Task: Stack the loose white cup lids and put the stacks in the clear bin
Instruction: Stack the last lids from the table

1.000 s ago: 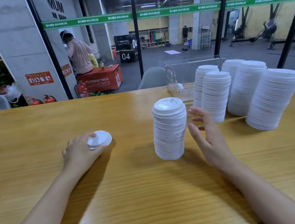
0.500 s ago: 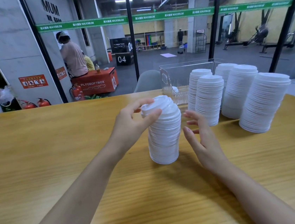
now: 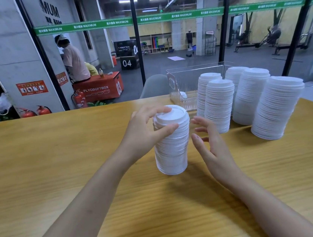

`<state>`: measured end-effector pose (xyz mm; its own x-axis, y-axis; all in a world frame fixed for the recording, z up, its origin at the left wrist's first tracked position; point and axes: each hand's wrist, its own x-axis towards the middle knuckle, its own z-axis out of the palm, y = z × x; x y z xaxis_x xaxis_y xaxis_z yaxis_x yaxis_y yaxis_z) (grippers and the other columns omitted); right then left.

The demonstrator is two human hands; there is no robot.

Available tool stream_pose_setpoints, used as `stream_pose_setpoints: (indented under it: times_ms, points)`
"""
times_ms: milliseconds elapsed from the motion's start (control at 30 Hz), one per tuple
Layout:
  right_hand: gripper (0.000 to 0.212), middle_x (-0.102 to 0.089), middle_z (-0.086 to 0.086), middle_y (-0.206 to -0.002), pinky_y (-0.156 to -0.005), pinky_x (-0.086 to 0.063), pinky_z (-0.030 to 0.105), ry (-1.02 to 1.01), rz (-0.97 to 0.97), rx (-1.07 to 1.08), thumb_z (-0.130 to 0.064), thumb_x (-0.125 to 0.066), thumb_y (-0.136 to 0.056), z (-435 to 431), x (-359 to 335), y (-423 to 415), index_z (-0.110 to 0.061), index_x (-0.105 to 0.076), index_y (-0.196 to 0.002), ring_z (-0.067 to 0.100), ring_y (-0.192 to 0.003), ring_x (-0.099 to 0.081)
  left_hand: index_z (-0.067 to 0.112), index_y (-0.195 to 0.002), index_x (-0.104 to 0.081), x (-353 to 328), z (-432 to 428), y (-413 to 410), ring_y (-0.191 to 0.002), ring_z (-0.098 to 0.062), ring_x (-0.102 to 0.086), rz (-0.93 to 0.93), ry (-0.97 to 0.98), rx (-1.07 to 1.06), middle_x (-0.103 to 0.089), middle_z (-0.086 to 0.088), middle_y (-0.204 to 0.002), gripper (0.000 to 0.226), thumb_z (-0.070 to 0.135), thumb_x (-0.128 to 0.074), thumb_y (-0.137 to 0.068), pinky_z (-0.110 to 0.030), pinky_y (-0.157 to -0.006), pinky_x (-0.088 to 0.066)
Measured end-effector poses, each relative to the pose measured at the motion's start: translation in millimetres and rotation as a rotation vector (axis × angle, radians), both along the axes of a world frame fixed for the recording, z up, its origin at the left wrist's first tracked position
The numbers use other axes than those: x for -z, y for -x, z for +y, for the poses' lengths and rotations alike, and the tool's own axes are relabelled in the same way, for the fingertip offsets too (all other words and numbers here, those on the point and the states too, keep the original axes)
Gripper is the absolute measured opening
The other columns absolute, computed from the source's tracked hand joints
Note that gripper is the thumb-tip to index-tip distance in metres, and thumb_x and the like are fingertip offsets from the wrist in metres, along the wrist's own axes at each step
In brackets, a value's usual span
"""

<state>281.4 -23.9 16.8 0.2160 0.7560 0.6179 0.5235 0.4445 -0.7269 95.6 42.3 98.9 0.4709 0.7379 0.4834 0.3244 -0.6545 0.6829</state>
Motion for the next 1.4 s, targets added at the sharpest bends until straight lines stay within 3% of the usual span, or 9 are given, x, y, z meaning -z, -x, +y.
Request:
stream_pose_setpoints:
  times_ms: [100,200,267,400,667,733,933,1167,1400]
  points:
    - [0.054,-0.050,-0.011,-0.139,-0.094,-0.041,0.015,0.021,0.075,-0.036,-0.058,-0.045,-0.087,0.6,-10.1,0.9,-0.035,-0.040,-0.136,0.006,-0.120,-0.051,0.036,-0.124,-0.062,3.9,0.5,0.7,-0.126,-0.008,-0.045,-0.011,0.022,0.019,-0.054,0.023,-0.128,0.046,0.046,-0.075,-0.081,-0.019,-0.102,-0.032]
    - [0.058,-0.052,-0.015,-0.137,-0.089,-0.038,0.007,0.070,0.120,-0.081,-0.061,-0.051,-0.085,3.5,-24.7,-0.2,-0.037,-0.042,-0.137,0.002,-0.119,-0.051,0.036,-0.132,-0.055,6.2,1.3,1.4,-0.123,0.000,-0.047,-0.045,0.098,0.028,-0.055,0.025,-0.128,0.049,0.043,-0.069,-0.086,0.002,-0.087,-0.031]
    - [0.058,-0.053,-0.013,-0.136,-0.089,-0.037,0.005,0.115,0.140,-0.117,-0.059,-0.058,-0.090,6.0,-32.6,-1.6,-0.035,-0.042,-0.140,0.003,-0.122,-0.050,0.032,-0.135,-0.052,8.1,2.0,1.5,-0.120,0.003,-0.048,-0.070,0.140,0.019,-0.057,0.021,-0.129,0.053,0.042,-0.068,-0.086,0.005,-0.080,-0.032]
    - [0.055,-0.055,-0.011,-0.133,-0.100,-0.042,0.024,0.153,0.163,-0.198,-0.052,-0.058,-0.087,8.8,-42.4,-2.9,-0.039,-0.045,-0.139,0.005,-0.124,-0.051,0.031,-0.133,-0.052,8.2,0.8,0.3,-0.113,0.015,-0.048,-0.094,0.149,0.018,-0.058,0.021,-0.124,0.051,0.041,-0.069,-0.086,0.005,-0.080,-0.033]
    - [0.042,-0.066,-0.007,-0.123,-0.095,-0.046,0.020,0.125,0.182,-0.211,-0.041,-0.063,-0.092,3.2,-43.1,-0.8,-0.029,-0.055,-0.131,-0.001,-0.112,-0.059,0.035,-0.135,-0.053,2.6,1.7,-2.3,-0.120,0.004,-0.048,-0.050,0.121,0.048,-0.055,0.027,-0.126,0.064,0.061,-0.063,-0.078,0.000,-0.085,-0.034]
    - [0.042,-0.066,-0.008,-0.123,-0.099,-0.045,0.026,0.122,0.176,-0.185,-0.042,-0.062,-0.089,2.5,-40.1,-1.1,-0.032,-0.056,-0.129,0.001,-0.116,-0.057,0.034,-0.136,-0.053,3.5,2.9,-3.1,-0.121,0.001,-0.048,-0.036,0.111,0.049,-0.055,0.024,-0.131,0.064,0.061,-0.063,-0.079,-0.005,-0.086,-0.034]
    - [0.041,-0.064,-0.013,-0.127,-0.108,-0.042,0.046,0.107,0.167,-0.165,-0.038,-0.063,-0.087,1.1,-35.4,-1.0,-0.029,-0.058,-0.127,0.008,-0.125,-0.055,0.030,-0.137,-0.052,6.3,1.0,-1.2,-0.117,0.012,-0.048,-0.050,0.088,0.064,-0.056,0.022,-0.130,0.067,0.056,-0.063,-0.077,0.004,-0.086,-0.032]
    - [0.044,-0.063,-0.018,-0.126,-0.107,-0.043,0.046,0.117,0.106,-0.144,-0.040,-0.065,-0.084,1.5,-37.1,-1.3,-0.031,-0.058,-0.127,0.005,-0.123,-0.055,0.035,-0.135,-0.049,15.2,-0.1,3.8,-0.115,0.020,-0.045,-0.081,0.106,0.054,-0.053,0.031,-0.126,0.059,0.052,-0.065,-0.081,-0.017,-0.101,-0.036]
    - [0.050,-0.061,-0.020,-0.128,-0.106,-0.043,0.044,0.134,0.082,-0.151,-0.051,-0.067,-0.083,2.3,-38.1,4.5,-0.039,-0.054,-0.130,0.004,-0.123,-0.054,0.042,-0.132,-0.048,25.5,-1.8,5.8,-0.118,0.015,-0.047,-0.180,0.166,0.062,-0.054,0.030,-0.128,0.053,0.052,-0.067,-0.083,-0.021,-0.101,-0.039]
